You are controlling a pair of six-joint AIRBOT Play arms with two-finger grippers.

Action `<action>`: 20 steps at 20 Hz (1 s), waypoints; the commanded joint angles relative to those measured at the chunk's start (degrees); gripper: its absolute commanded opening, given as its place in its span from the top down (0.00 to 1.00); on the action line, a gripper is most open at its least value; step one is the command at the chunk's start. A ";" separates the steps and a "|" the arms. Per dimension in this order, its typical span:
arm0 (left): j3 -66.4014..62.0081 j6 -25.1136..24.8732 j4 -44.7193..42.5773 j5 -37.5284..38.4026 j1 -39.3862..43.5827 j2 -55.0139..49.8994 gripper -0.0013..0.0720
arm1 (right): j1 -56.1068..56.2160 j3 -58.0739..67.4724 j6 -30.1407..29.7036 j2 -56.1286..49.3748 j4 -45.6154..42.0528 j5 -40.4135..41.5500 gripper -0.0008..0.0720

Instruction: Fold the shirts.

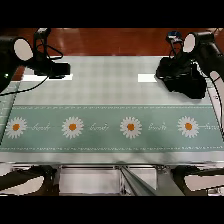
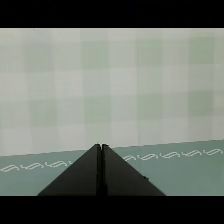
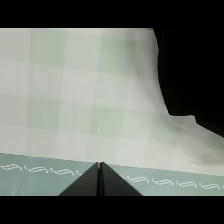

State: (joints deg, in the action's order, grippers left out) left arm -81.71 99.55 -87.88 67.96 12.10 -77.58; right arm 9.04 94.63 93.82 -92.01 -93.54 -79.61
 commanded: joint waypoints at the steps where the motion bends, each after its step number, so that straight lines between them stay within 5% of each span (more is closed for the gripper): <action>1: -0.07 0.00 0.00 0.00 -0.04 -0.04 0.95 | 0.07 0.00 0.02 -0.02 0.02 -0.02 0.96; 20: -0.07 0.00 0.00 -2.84 -0.04 -0.04 0.95 | 0.07 0.00 0.22 -0.02 0.20 5.75 0.96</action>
State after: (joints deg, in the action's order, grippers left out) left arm -81.71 99.57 -87.88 67.64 12.10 -77.58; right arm 9.04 94.63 93.91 -92.01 -93.45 -77.10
